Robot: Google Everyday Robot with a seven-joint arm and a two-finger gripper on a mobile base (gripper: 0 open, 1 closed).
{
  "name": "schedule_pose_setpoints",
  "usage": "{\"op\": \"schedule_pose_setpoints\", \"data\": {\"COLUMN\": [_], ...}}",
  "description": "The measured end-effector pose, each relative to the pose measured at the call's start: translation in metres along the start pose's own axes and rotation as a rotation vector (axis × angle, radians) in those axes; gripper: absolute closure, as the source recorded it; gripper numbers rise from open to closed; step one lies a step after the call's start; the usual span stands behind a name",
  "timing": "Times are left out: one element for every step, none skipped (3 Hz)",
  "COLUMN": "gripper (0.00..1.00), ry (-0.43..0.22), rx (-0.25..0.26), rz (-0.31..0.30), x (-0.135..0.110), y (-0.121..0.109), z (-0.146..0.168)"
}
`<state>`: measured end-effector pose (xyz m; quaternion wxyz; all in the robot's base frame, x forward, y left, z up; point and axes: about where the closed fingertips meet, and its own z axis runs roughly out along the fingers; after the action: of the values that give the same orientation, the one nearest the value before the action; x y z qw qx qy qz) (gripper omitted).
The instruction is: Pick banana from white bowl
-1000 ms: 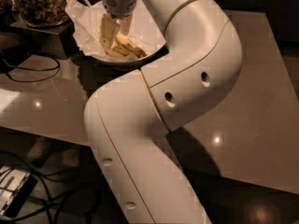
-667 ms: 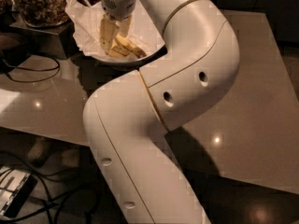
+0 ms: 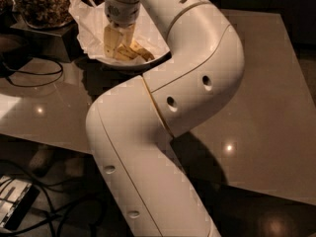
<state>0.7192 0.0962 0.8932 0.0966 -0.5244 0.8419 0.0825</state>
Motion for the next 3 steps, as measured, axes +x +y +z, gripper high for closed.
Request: {"op": "schedule_pose_setpoints", "data": {"gripper": [0.48,0.47,0.46], "ry": [0.008,0.013,0.01], "rx": [-0.008,-0.003,0.003], "rz": [-0.005,-0.005,-0.009], "x": [0.0,0.004,0.006], "y": [-0.002,-0.009,-0.012], "z": [0.007,0.011,0.009]}}
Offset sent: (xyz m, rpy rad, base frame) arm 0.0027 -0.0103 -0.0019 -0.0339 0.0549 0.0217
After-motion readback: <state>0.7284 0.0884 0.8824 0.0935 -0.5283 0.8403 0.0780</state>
